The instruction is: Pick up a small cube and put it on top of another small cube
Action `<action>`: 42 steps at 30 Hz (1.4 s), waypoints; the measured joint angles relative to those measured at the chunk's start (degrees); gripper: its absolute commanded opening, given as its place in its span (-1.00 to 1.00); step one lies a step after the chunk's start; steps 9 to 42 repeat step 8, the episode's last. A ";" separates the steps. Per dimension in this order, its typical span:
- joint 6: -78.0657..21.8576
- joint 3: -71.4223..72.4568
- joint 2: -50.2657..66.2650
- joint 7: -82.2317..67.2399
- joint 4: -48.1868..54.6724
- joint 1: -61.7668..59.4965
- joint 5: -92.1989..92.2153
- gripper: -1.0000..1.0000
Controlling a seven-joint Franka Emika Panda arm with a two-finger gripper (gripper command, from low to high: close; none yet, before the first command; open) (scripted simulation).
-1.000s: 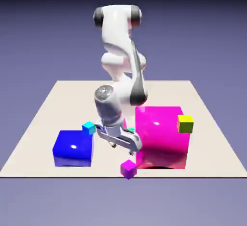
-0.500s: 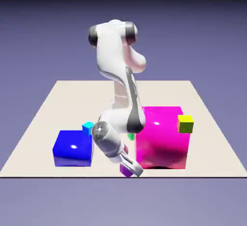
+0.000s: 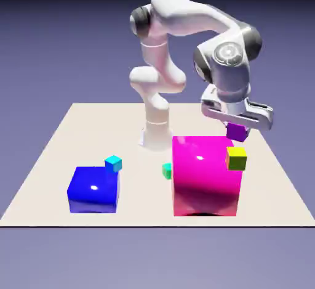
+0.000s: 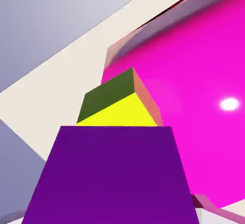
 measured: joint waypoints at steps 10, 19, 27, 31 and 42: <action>-4.82 -0.16 0.05 0.67 4.76 -0.38 -0.38 1.00; -4.82 -0.16 0.05 0.67 4.76 -0.38 -0.38 1.00; -4.82 -0.16 0.05 0.67 4.76 -0.38 -0.38 1.00; -4.82 -0.16 0.05 0.67 4.76 -0.38 -0.38 1.00; -4.82 -0.16 0.05 0.67 4.76 -0.38 -0.38 1.00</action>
